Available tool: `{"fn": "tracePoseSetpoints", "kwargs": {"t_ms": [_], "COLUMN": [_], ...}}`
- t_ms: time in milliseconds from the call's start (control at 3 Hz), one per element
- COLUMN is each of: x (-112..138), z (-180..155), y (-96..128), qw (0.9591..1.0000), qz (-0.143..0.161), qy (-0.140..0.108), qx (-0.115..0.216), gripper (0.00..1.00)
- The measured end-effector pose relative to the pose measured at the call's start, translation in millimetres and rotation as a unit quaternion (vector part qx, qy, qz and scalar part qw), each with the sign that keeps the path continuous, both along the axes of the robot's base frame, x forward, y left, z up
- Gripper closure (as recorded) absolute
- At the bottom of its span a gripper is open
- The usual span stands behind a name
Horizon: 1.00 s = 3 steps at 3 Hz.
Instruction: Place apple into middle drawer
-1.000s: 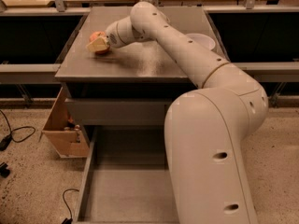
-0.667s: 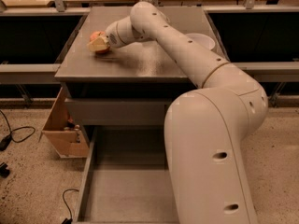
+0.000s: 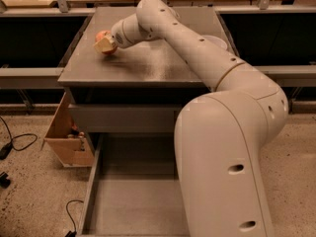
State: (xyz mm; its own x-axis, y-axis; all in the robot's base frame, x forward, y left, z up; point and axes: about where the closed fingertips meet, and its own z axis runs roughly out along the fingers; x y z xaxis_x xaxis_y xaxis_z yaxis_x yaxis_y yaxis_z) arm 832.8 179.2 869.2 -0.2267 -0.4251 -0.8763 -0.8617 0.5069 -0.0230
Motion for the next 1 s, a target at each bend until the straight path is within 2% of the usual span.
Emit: {"fn": "tracePoseSetpoints", "kwargs": {"t_ms": [333,667,1000], "x": [-31.5,-76.6,-126.4], "z": [51.5,75.6,85.6], "y": [-39.9,-70.4,-112.1], "qw": [0.9981,0.9954,0.9923], "qz": [-0.025,-0.043,-0.075], "qy": [-0.049,-0.071,-0.076], "qx": [-0.026,-0.046,-0.063], "gripper": [1.00,1.00,1.00]}}
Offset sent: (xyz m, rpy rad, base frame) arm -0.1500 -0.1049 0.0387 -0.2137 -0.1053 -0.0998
